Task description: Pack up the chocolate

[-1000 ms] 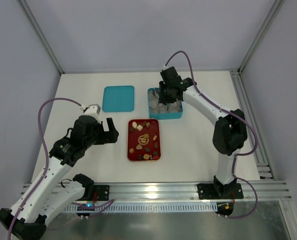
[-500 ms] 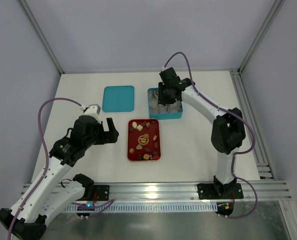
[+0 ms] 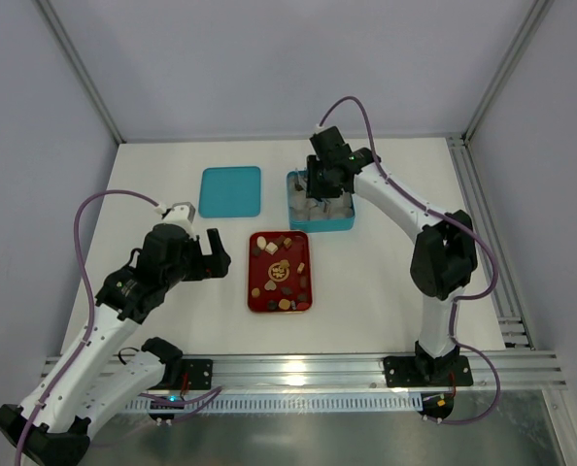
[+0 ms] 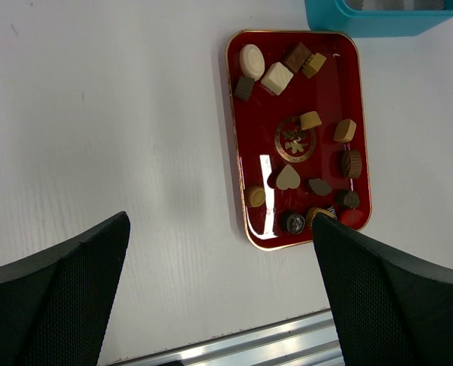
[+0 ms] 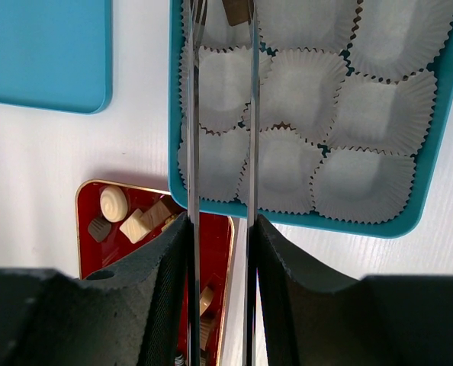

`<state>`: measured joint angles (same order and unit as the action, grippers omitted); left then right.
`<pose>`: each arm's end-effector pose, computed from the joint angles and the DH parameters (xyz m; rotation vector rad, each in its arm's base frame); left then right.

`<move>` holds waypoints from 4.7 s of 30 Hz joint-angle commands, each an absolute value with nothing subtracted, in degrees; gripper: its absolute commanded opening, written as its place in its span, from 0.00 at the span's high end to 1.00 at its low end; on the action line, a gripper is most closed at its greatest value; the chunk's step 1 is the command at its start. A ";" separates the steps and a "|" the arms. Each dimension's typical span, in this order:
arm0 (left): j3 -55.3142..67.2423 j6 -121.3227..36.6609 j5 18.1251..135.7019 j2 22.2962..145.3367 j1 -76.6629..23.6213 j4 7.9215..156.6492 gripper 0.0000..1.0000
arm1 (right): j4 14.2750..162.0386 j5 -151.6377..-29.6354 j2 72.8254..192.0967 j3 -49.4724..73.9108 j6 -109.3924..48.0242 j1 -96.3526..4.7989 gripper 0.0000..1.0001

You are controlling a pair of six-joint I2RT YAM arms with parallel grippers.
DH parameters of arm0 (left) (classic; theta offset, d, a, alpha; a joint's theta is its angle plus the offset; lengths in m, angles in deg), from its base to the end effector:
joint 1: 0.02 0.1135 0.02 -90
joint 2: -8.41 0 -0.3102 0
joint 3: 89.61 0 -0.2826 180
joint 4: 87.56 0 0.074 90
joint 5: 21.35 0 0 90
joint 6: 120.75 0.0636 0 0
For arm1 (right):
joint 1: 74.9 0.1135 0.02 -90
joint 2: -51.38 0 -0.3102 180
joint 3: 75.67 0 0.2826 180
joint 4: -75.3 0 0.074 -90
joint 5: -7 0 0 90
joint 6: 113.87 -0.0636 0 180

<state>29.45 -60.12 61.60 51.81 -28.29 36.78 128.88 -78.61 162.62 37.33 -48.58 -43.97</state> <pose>0.1551 -0.0746 0.3272 -0.0894 2.2602 -0.4081 0.4312 0.2527 0.3033 -0.1025 2.4974 0.3190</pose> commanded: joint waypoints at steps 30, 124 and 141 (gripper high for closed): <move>29.53 -59.32 62.68 50.95 -28.50 38.26 0.00 | 140.38 -64.45 122.13 3.12 -75.28 -13.73 0.61; 29.35 -59.67 60.04 50.68 -30.96 37.73 0.00 | 133.98 -70.16 135.02 20.77 -54.12 -35.68 0.86; 29.27 -59.76 59.86 50.51 -31.05 37.64 0.00 | 133.79 -69.64 160.01 40.91 -47.51 -44.23 0.89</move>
<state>29.45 -60.14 60.71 50.67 -30.76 36.74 133.93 -71.12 160.72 36.64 -49.52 -43.83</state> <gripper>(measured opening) 0.995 0.291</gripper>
